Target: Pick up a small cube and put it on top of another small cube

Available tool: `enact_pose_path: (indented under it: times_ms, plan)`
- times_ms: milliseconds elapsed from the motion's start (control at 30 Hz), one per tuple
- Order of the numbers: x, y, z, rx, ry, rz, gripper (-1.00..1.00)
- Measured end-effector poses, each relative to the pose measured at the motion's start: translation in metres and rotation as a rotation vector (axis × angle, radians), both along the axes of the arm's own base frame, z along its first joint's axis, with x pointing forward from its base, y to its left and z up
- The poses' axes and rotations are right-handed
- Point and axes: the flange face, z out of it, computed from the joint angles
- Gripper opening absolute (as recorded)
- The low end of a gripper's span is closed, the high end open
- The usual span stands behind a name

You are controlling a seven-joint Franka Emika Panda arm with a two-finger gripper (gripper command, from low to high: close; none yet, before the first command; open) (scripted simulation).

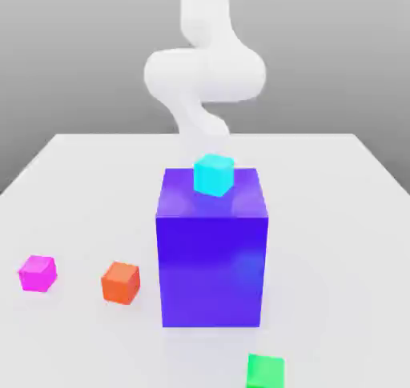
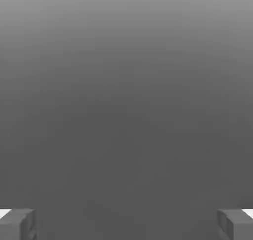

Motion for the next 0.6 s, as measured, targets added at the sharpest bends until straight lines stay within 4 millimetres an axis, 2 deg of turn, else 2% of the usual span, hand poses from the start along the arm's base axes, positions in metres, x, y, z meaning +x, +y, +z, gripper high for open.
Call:
enact_pose_path:
  times_ms: [133,200,300,367,467,533,600]
  plan:
    - [0.036,-0.063,-0.082,0.094,0.115,-0.248,0.0]
    - [0.044,-0.096,-0.123,0.141,0.166,-0.371,0.0]
    - [0.044,-0.144,-0.187,0.214,0.237,-0.556,0.0]
    - [0.036,-0.175,-0.23,0.265,0.282,-0.681,0.0]
    - [0.013,-0.217,-0.293,0.343,0.346,-0.87,0.0]
    - [-0.008,-0.24,-0.335,0.397,0.386,-0.995,0.0]
    - [-0.039,-0.266,-0.375,0.458,0.421,-1.143,0.0]
